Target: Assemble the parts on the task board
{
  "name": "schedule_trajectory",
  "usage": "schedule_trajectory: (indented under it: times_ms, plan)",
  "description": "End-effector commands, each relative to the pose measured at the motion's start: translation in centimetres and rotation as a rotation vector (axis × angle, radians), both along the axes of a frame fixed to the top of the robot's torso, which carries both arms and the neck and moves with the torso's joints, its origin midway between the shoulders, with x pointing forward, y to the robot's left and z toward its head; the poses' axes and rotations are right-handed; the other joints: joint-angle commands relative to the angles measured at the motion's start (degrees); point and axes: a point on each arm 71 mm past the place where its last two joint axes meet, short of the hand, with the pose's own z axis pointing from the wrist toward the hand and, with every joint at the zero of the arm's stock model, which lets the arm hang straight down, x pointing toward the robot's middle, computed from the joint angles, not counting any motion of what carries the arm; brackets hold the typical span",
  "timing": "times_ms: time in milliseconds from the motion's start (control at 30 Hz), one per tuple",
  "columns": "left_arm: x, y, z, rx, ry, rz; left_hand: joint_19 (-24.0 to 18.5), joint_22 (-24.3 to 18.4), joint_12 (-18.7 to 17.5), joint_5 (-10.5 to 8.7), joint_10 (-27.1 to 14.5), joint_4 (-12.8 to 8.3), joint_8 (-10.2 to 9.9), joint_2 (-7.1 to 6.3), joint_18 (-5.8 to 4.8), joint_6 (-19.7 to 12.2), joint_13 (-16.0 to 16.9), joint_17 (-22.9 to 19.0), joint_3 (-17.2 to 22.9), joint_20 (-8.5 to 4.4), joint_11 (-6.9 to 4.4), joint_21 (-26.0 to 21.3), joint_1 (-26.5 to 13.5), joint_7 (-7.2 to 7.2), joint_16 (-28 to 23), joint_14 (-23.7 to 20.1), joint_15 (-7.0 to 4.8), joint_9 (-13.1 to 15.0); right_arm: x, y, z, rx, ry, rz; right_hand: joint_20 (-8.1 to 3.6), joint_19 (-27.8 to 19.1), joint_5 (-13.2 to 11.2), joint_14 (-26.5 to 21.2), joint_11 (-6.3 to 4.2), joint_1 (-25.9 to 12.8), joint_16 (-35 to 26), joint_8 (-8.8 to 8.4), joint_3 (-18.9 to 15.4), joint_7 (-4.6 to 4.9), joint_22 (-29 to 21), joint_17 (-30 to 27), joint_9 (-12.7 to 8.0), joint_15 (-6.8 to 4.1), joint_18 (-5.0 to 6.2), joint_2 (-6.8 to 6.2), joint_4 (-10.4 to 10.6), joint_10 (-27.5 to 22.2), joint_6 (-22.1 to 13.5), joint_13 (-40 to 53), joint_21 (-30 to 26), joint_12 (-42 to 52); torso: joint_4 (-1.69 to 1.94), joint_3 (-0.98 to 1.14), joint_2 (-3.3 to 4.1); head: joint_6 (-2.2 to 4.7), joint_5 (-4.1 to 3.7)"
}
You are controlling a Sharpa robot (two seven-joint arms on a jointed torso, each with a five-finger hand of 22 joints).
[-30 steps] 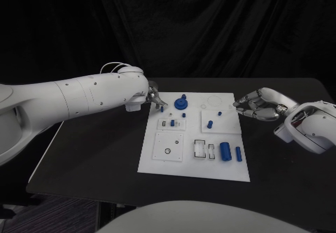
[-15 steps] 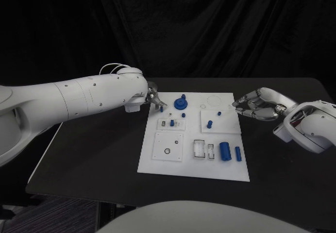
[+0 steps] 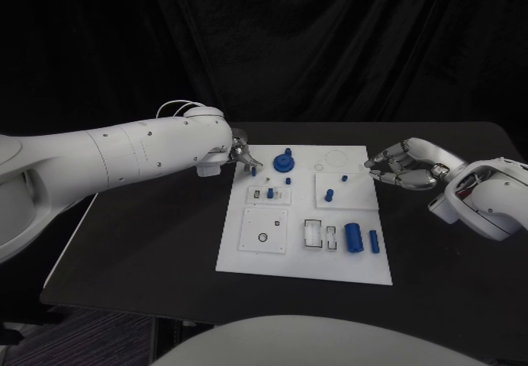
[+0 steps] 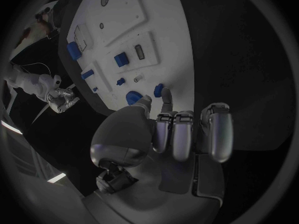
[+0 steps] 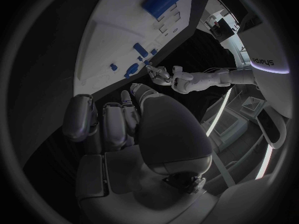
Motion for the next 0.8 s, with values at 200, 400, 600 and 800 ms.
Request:
schedule_trajectory:
  times_ms: [200, 400, 600, 800]
  plan:
    - [0.1, -0.23, -0.11, -0.022, -0.018, -0.014, -0.08, 6.56, 0.21, 0.34, 5.95, -0.38, -0.41, 0.1, 0.75, -0.64, 15.09, 15.1, 0.14, 0.56, 0.48, -0.36, 0.63, -0.01, 0.15, 6.08, 0.59, -0.16, -0.02, -0.11, -0.27, -0.012, 0.018, -0.009, -0.01, -0.46, 0.24, 0.43, 0.02, 0.12, -0.26, -0.06, 0.5, 0.16, 2.2, -0.05, -0.07, 0.15, 0.72, 0.05, -0.02, -0.26, 0.31, -0.04, -0.27, -0.1, 0.01, 0.01, 0.0, 0.01, -0.02]
    - [0.09, -0.3, -0.19, -0.023, -0.016, -0.017, -0.3, 6.29, 0.21, 0.43, 5.95, -0.47, -0.57, 0.16, 0.85, -0.75, 15.09, 15.1, 0.21, 0.62, 0.53, -0.67, 0.76, 0.04, 0.15, 6.08, 0.65, -0.25, -0.02, -0.11, -0.29, -0.013, 0.02, -0.01, -0.01, -0.49, 0.29, 0.41, 0.01, 0.15, -0.3, -0.07, 0.55, 0.16, 2.16, -0.12, -0.08, 0.15, 0.73, 0.05, -0.06, -0.29, 0.28, -0.07, -0.34, -0.11, -0.02, 0.0, 0.0, 0.01, -0.1]
    - [0.06, -0.37, -0.27, -0.022, -0.012, -0.019, -0.4, 6.2, 0.21, 0.6, 5.95, -0.6, -0.75, 0.28, 0.88, -0.8, 15.09, 15.1, 0.34, 0.7, 0.6, -0.8, 0.94, 0.09, 0.15, 6.08, 0.73, -0.39, -0.01, -0.14, -0.29, -0.013, 0.02, -0.012, -0.02, -0.49, 0.42, 0.41, 0.02, 0.22, -0.28, -0.1, 0.66, 0.17, 2.16, -0.08, -0.1, 0.15, 0.74, 0.04, -0.15, -0.33, 0.25, -0.12, -0.37, -0.14, 0.03, -0.01, 0.0, 0.01, -0.06]
    - [0.06, -0.35, -0.38, -0.02, -0.007, -0.019, -0.42, 6.28, 0.21, 2.2, 5.95, -1.27, -1.44, 0.37, 0.89, -1.04, 15.09, 15.1, 0.78, 0.93, 0.77, -0.88, 1.63, 0.25, 0.15, 6.08, 0.9, -0.91, -0.01, -0.11, -0.31, -0.014, 0.022, -0.012, -0.02, -0.51, 0.49, 0.4, 0.02, 0.26, -0.31, -0.1, 0.73, 0.17, 2.15, -0.12, -0.11, 0.15, 0.75, 0.05, -0.21, -0.31, 0.24, -0.08, -0.41, -0.12, 0.02, 0.03, 0.05, 0.01, -0.04]
